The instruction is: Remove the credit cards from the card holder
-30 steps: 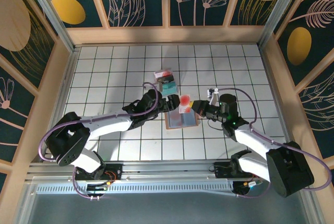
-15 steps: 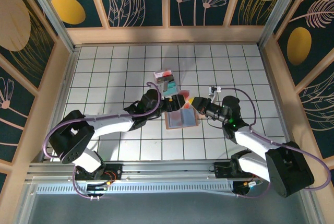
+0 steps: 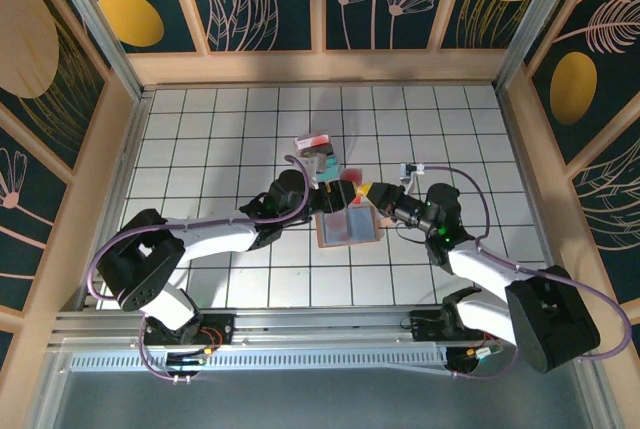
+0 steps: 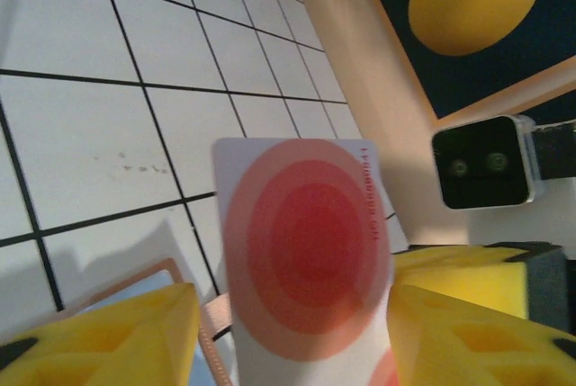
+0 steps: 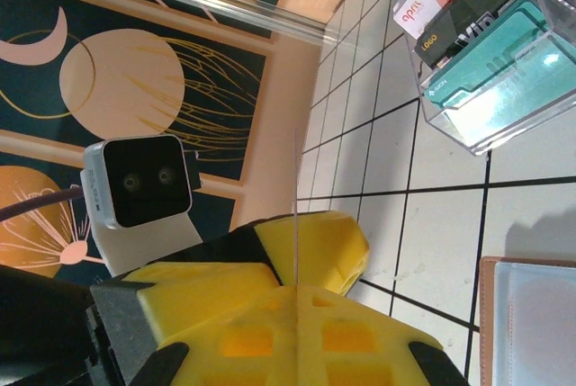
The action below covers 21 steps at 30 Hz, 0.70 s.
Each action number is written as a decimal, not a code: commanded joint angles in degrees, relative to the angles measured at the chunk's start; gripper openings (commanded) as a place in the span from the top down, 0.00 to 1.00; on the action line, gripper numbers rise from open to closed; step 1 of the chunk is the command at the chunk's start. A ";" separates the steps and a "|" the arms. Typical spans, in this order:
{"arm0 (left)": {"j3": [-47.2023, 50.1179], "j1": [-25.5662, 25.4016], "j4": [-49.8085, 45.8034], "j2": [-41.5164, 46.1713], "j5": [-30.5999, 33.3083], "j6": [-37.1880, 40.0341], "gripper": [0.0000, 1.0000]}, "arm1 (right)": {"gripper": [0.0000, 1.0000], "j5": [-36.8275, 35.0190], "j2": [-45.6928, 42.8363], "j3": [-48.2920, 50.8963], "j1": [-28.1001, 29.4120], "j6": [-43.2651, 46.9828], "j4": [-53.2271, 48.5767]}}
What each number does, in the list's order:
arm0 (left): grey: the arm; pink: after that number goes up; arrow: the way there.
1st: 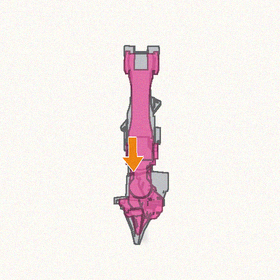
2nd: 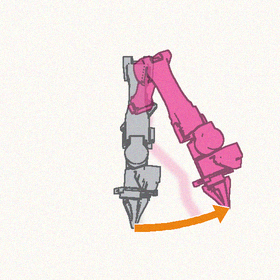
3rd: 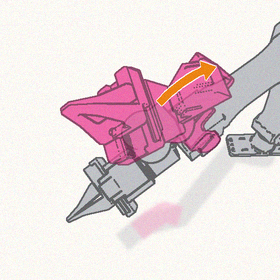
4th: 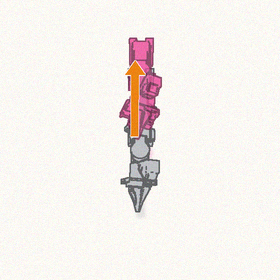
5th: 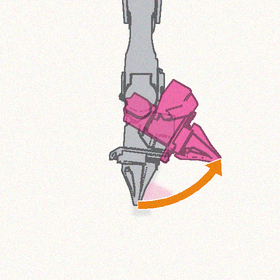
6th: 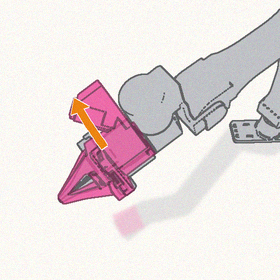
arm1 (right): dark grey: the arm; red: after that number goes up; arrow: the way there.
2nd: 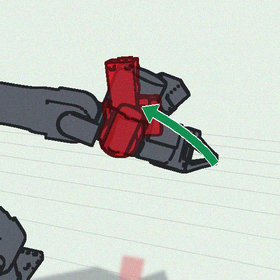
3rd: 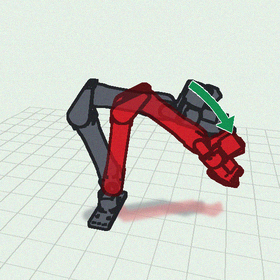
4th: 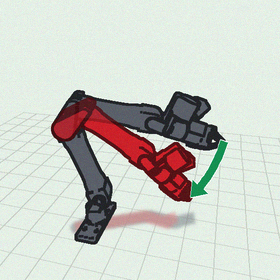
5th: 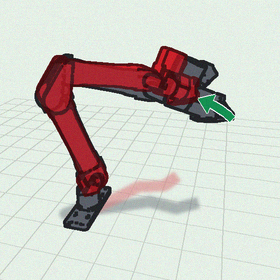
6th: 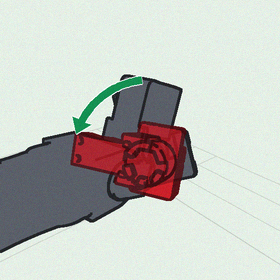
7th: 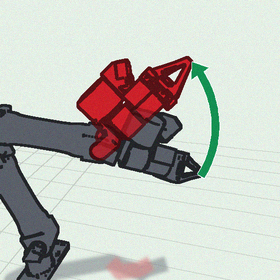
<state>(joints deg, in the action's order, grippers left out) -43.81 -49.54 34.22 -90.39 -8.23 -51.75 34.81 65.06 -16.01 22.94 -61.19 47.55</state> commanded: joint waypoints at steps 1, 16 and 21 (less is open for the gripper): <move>0.39 0.06 3.85 -0.15 -1.53 0.01 0.52 | 1.00 0.53 1.57 0.51 0.59 -1.39 5.41; -2.95 0.31 -11.09 5.50 4.94 13.09 1.00 | 0.74 -4.13 -0.95 -3.93 1.25 7.27 -12.78; -5.32 2.26 -19.44 9.77 6.82 31.09 1.00 | 0.60 -11.35 -7.92 -9.05 1.25 15.75 -30.95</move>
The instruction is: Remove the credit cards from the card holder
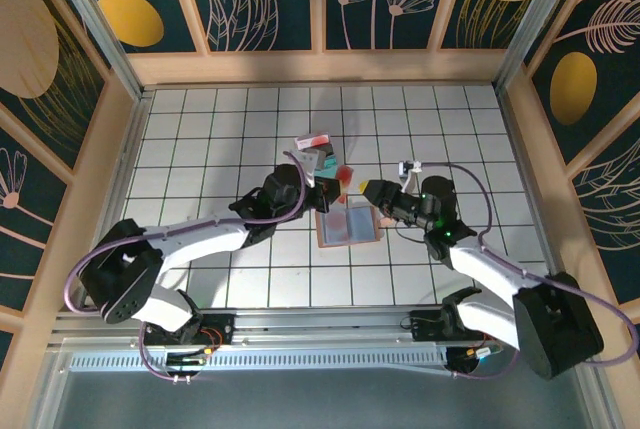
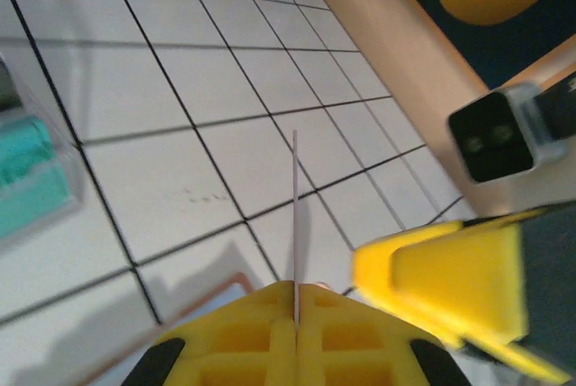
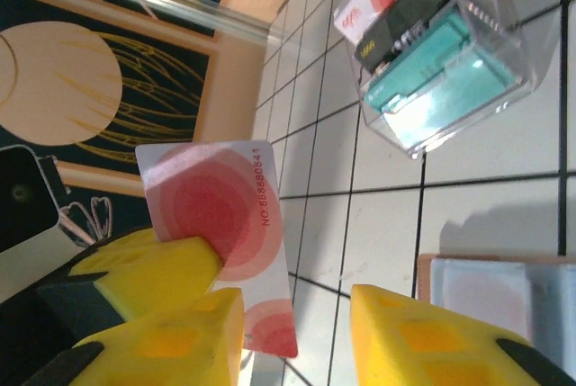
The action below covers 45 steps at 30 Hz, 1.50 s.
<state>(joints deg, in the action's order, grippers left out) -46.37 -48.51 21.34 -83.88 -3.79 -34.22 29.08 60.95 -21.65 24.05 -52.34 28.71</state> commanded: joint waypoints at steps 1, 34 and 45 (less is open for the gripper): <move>-3.09 1.79 -7.42 3.80 2.89 16.86 1.00 | 0.58 -7.03 -4.78 -4.05 0.14 7.81 -14.44; -36.75 21.71 -35.20 -25.08 -16.56 76.34 1.00 | 0.22 -29.78 -13.22 -14.65 0.12 12.87 -38.89; -43.63 22.85 -38.74 -31.79 -16.07 81.48 1.00 | 0.01 -33.74 -15.04 -15.33 0.12 11.56 -40.64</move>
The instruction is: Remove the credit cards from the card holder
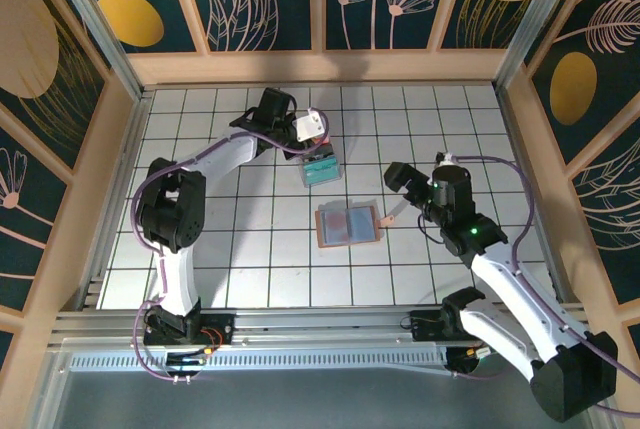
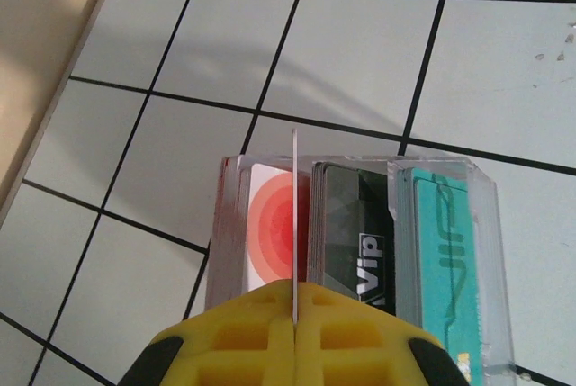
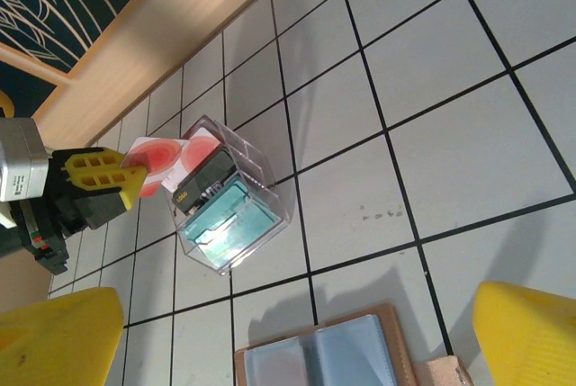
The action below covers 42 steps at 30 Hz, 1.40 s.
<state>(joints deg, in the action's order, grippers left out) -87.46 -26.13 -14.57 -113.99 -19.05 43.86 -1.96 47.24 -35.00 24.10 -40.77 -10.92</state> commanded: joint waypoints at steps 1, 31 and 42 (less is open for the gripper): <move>-3.07 0.47 -3.19 -2.14 -0.90 3.59 1.00 | 0.01 -2.96 -1.52 -2.12 0.10 0.06 -1.35; -8.25 2.22 -6.60 -8.61 -3.54 5.10 0.91 | 0.01 -5.71 -4.27 -4.37 0.12 0.00 -5.13; -9.48 2.22 -7.68 -8.20 -2.28 5.00 0.75 | 0.01 -3.26 -4.44 -3.78 0.11 0.18 -3.85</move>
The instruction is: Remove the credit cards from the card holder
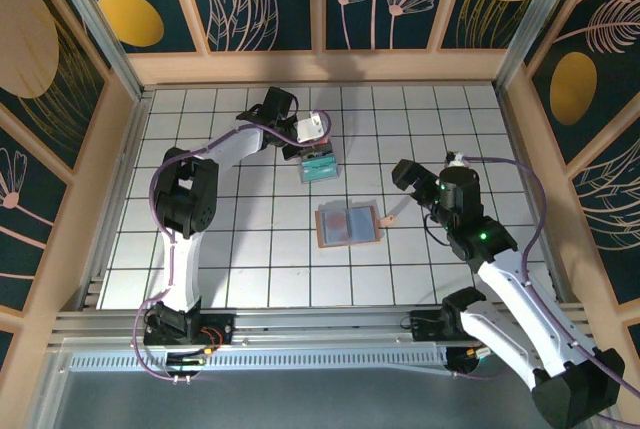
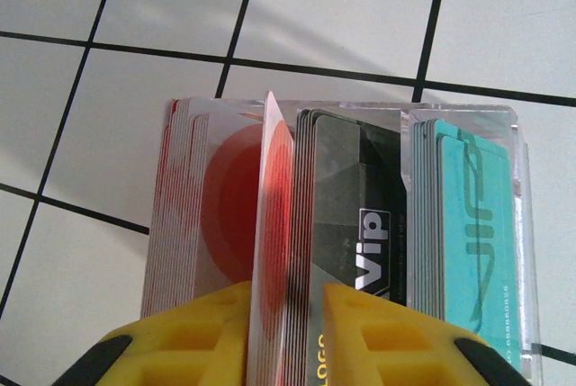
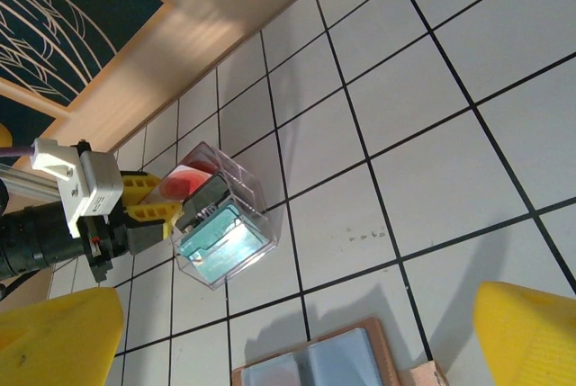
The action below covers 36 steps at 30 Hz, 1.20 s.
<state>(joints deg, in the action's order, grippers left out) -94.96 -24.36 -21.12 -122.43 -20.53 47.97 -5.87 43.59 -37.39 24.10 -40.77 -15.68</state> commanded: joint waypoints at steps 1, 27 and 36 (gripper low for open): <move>-1.99 0.45 -0.75 0.42 -0.42 0.53 0.74 | 0.01 0.79 -0.80 -1.46 0.09 0.17 0.95; -5.81 0.48 0.57 -1.82 4.31 0.20 0.90 | 0.01 4.65 1.57 0.11 0.52 0.48 4.25; -5.41 0.45 -0.44 -2.32 4.61 1.07 0.89 | 0.01 4.62 1.67 -0.05 0.51 0.51 4.15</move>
<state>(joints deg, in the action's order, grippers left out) -99.72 -24.32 -19.92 -123.48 -16.36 47.55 -1.41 45.17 -37.36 24.21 -40.75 -12.86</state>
